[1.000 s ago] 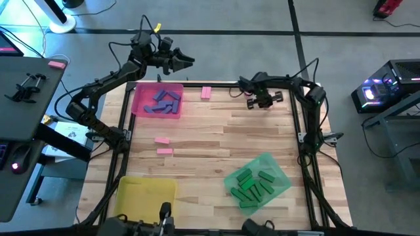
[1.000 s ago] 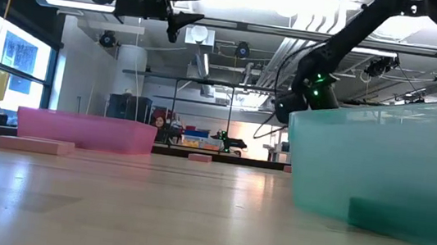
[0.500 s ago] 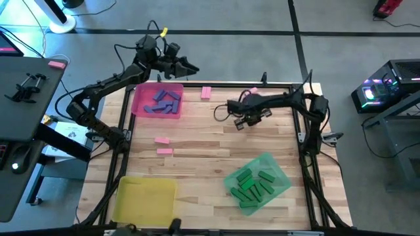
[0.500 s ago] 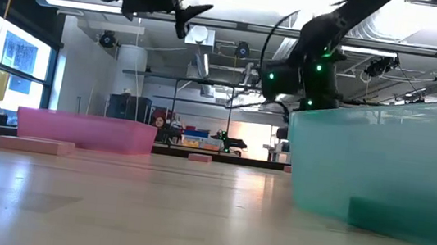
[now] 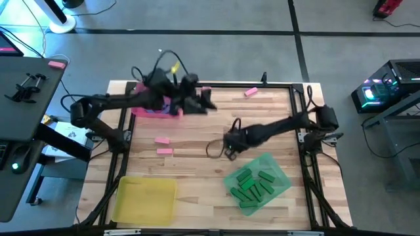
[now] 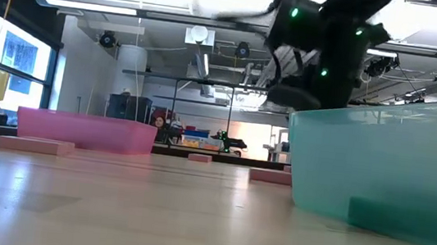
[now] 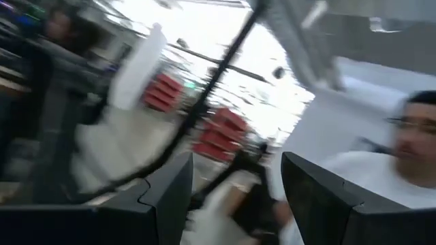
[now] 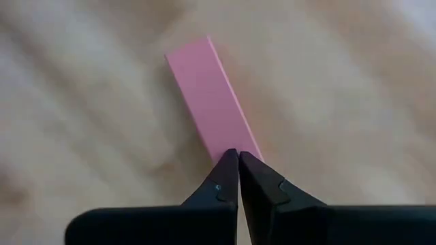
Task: Sort blocks
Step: Put the pink block into the yellow bin
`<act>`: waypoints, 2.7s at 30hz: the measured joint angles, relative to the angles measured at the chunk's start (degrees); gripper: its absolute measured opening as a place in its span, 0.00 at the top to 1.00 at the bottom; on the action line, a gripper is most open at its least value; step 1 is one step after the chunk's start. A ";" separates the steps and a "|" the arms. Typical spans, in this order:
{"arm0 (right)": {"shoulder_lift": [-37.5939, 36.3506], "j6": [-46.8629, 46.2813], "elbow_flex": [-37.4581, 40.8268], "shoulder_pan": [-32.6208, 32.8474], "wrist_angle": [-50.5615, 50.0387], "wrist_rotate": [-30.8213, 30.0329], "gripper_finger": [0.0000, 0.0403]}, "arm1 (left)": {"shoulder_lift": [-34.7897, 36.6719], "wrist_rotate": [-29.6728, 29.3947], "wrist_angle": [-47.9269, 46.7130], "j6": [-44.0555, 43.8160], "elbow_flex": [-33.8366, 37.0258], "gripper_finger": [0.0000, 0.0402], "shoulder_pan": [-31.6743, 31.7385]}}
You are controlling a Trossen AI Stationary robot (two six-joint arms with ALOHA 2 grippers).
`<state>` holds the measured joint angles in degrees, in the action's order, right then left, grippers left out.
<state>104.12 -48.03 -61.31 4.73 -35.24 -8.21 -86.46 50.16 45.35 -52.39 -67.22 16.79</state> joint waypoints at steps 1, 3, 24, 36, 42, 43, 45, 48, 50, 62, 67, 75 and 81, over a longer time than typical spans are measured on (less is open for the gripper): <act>0.00 -0.04 0.27 1.49 1.25 0.11 1.00 | 0.00 -0.72 1.13 -1.28 0.00 0.48 -2.11; 0.04 0.08 0.04 3.57 1.63 -0.57 1.00 | 0.09 -2.38 3.04 -2.40 0.00 0.48 -5.79; -1.27 4.61 -1.08 0.08 2.33 2.24 1.00 | 34.02 -42.14 -74.06 36.65 -6.07 0.54 -14.73; -3.85 4.58 -1.13 -0.30 4.20 6.75 1.00 | 55.60 -50.92 -46.54 12.24 36.06 0.58 -25.31; -11.02 7.70 -1.27 -0.30 7.98 7.59 1.00 | 57.59 -53.72 -25.80 1.48 50.86 0.58 -28.64; -11.65 10.20 -1.32 -0.30 9.83 8.46 1.00 | 57.59 -53.92 -24.20 1.48 51.50 0.58 -28.89; -11.85 15.76 -1.32 -0.32 12.32 10.23 0.98 | 57.66 -54.22 -22.67 1.52 51.65 0.58 -28.98; -9.83 17.93 -1.32 -0.84 12.16 13.69 0.90 | 57.64 -54.28 -20.98 1.52 51.65 0.58 -28.71; -7.68 19.66 -1.30 -0.96 11.70 15.88 0.81 | 57.86 -53.63 -20.85 1.61 51.38 0.58 -28.73; -5.05 36.90 -1.30 1.48 9.55 -3.95 0.36 | 57.75 -57.17 -21.83 5.54 50.25 0.58 -28.73; -4.49 34.56 -1.30 0.03 9.35 1.92 0.36 | 57.57 -57.22 -21.98 5.50 50.25 0.58 -28.82; 1.66 34.93 -1.26 -0.33 9.94 4.06 0.38 | 57.53 -57.37 -21.93 5.52 50.25 0.58 -28.82; 4.02 32.68 -1.48 -0.37 9.64 3.69 0.40 | 57.48 -57.84 -21.97 5.54 50.25 0.58 -28.86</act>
<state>108.14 -15.35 -62.78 4.36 -25.60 -4.52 -28.97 -7.68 23.38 -46.85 -16.97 -12.07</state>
